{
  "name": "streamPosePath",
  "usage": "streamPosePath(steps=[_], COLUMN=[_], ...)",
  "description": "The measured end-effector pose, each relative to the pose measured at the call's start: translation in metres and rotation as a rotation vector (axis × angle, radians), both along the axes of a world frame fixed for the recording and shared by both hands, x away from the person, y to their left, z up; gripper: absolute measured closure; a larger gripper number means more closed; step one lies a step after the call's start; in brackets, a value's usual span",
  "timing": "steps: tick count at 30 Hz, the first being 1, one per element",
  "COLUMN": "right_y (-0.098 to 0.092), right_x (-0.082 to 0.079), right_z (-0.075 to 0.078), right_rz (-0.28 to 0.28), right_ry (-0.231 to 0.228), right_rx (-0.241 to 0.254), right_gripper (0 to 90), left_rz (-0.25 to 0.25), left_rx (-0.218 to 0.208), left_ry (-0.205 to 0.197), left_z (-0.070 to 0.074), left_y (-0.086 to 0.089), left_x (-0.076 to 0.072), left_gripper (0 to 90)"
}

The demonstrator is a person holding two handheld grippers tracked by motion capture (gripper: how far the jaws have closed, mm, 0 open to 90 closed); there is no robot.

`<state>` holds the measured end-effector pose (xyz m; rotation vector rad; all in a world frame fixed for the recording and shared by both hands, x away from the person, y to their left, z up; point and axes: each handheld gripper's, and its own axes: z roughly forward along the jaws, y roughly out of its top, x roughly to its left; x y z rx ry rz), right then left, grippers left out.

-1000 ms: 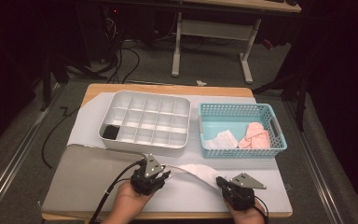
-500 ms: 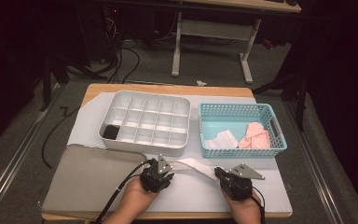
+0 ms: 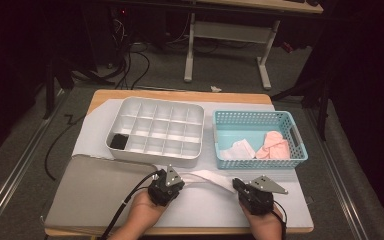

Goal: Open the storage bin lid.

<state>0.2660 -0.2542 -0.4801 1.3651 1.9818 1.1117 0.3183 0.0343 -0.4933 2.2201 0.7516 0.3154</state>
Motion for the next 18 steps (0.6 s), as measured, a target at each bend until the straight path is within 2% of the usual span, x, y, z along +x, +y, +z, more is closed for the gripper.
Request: streamPosePath(steps=[5,9,11,14,15,17,18], right_y=[-0.006,-0.012,-0.015,-0.018,-0.019,-0.019,-0.020], right_x=[-0.018,-0.035,-0.038,-0.034,-0.030,-0.023,-0.010], right_z=[0.004,0.009,0.011,0.010,0.009,0.008,0.003], right_rz=[-0.010,-0.027,-0.035,-0.048,-0.049,-0.052,-0.063], right_ry=[-0.011,-0.004,-0.013,-0.001,0.005,0.011,0.021], right_rx=[0.024,0.049,0.051,0.050,0.048,0.044,0.039], right_gripper=[84.6,84.3,84.3,84.2,84.1,83.8,79.4], left_rz=[-0.085,-0.122,-0.117,-0.112,-0.111,-0.112,-0.105], left_rx=[-0.087,-0.144,-0.138,-0.093,-0.073,-0.065,-0.075], left_ry=[0.015,0.030,0.028,0.068,0.071,0.072,0.072], left_z=[0.015,0.023,0.021,0.010,0.007,0.005,0.005], left_y=[0.005,0.011,0.014,0.016,0.017,0.017,0.018], left_x=[-0.024,-0.037,-0.038,-0.033,-0.032,-0.032,-0.032], left_gripper=[88.9,88.8,88.7,88.3,88.1,86.7,83.1])
